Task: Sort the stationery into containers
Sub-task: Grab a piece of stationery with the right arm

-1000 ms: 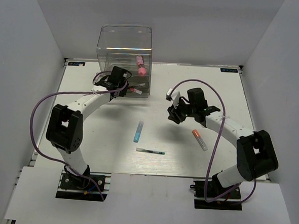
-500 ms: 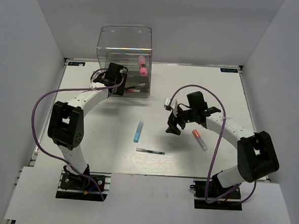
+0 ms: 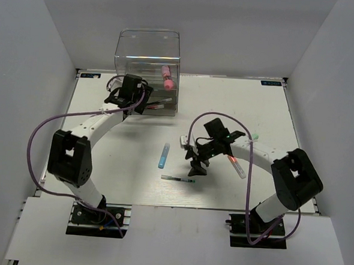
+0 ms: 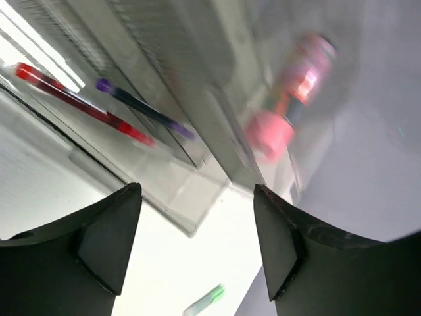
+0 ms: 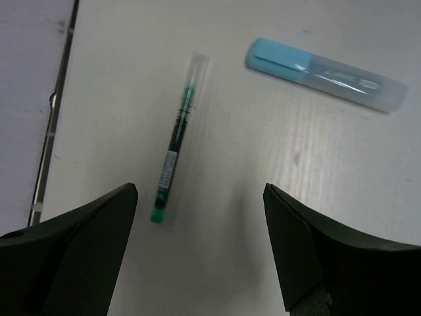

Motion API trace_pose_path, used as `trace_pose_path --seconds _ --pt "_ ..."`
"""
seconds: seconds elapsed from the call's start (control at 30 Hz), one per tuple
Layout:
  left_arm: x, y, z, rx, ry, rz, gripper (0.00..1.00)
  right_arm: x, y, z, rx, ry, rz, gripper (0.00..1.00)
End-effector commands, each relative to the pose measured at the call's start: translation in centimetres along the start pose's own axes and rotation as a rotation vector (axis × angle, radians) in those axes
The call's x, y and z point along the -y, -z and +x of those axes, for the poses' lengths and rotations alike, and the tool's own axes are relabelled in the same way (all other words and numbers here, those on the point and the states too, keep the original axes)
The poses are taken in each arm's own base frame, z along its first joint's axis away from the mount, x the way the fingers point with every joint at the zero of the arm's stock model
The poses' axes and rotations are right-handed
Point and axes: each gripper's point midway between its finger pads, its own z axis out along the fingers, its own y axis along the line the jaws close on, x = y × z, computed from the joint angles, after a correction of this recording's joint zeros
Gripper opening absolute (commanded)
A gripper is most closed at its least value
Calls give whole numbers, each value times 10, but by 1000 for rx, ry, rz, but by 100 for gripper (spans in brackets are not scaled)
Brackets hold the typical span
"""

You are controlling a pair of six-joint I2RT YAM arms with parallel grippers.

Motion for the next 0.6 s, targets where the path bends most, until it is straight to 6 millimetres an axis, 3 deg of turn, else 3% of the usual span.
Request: trace_pose_path --seconds 0.0,0.1,0.13,0.17,0.2,0.23,0.27,0.33,0.4,0.47,0.53,0.57 --pt "31 52 -5 -19 -171 184 77 -20 -21 10 -45 18 -75 83" --pt "-1 62 -6 -21 -269 161 73 -30 -36 18 -90 36 -106 83" --pt "1 77 -14 9 -281 195 71 -33 -39 22 -105 30 -108 81" --pt "-22 77 -12 11 -302 160 69 -34 -47 25 -131 57 -101 81" --pt "-31 82 -14 21 -302 155 67 -34 -49 29 -146 43 -92 79" --pt "-55 81 -11 22 -308 124 67 -30 -51 33 -175 32 -61 76" --pt "-55 96 -18 50 -297 156 67 -28 -57 35 -190 45 -37 74" --pt "-80 100 -14 46 -301 142 67 -21 -58 41 -232 46 10 69" --pt "-90 107 -19 73 -287 143 75 -16 -63 44 -256 52 58 64" --pt "-106 114 -21 86 -259 129 87 -8 -63 48 -285 70 118 52" --pt "-115 116 -21 91 -238 119 89 -7 -62 54 -315 80 138 41" --pt "-117 118 -23 100 -228 112 92 -3 -62 55 -321 79 157 30"
